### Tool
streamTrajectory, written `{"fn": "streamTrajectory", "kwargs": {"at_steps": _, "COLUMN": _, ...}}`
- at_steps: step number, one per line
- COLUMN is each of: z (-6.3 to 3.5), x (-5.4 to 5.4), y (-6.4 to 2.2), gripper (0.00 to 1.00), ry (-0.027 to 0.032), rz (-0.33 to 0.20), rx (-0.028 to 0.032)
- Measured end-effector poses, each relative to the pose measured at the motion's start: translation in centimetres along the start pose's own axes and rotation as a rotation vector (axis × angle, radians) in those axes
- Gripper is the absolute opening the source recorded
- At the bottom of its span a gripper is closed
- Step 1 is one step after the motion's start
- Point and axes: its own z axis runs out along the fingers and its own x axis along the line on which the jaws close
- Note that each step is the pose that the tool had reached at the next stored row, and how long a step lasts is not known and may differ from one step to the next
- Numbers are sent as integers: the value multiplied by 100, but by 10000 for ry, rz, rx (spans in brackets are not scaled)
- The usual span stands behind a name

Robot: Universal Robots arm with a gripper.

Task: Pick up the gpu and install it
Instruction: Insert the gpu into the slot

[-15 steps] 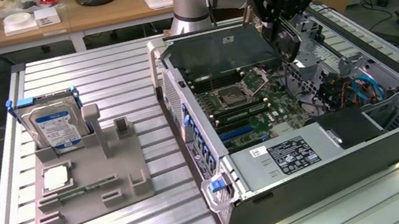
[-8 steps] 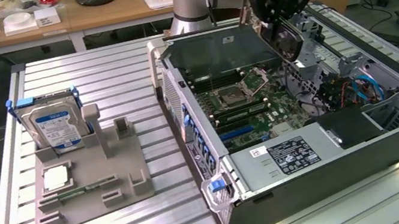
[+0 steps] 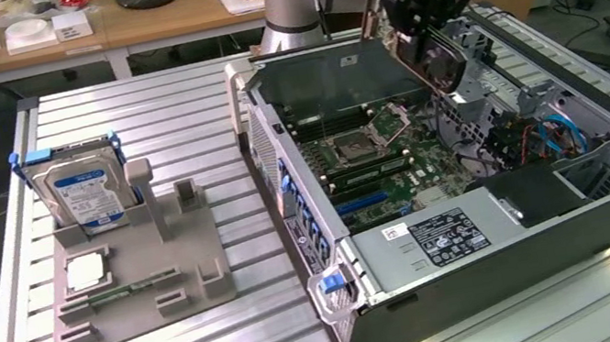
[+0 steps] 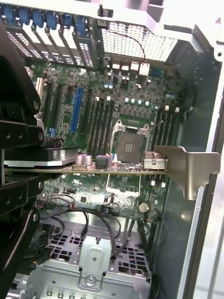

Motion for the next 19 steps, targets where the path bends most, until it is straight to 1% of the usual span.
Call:
{"fn": "streamTrajectory", "kwargs": {"at_steps": 3, "z": 1, "x": 1, "y": 0, "gripper": 28, "ry": 14, "rz": -289, "rx": -6}}
{"fn": "streamTrajectory", "kwargs": {"at_steps": 6, "z": 1, "x": 1, "y": -2, "gripper": 28, "ry": 19, "rz": -470, "rx": -28}}
{"fn": "streamTrajectory", "kwargs": {"at_steps": 12, "z": 0, "x": 1, "y": -2, "gripper": 28, "ry": 46, "rz": -993, "rx": -38}}
{"fn": "streamTrajectory", "kwargs": {"at_steps": 19, "z": 0, "x": 1, "y": -3, "gripper": 28, "ry": 91, "rz": -1833, "rx": -47}}
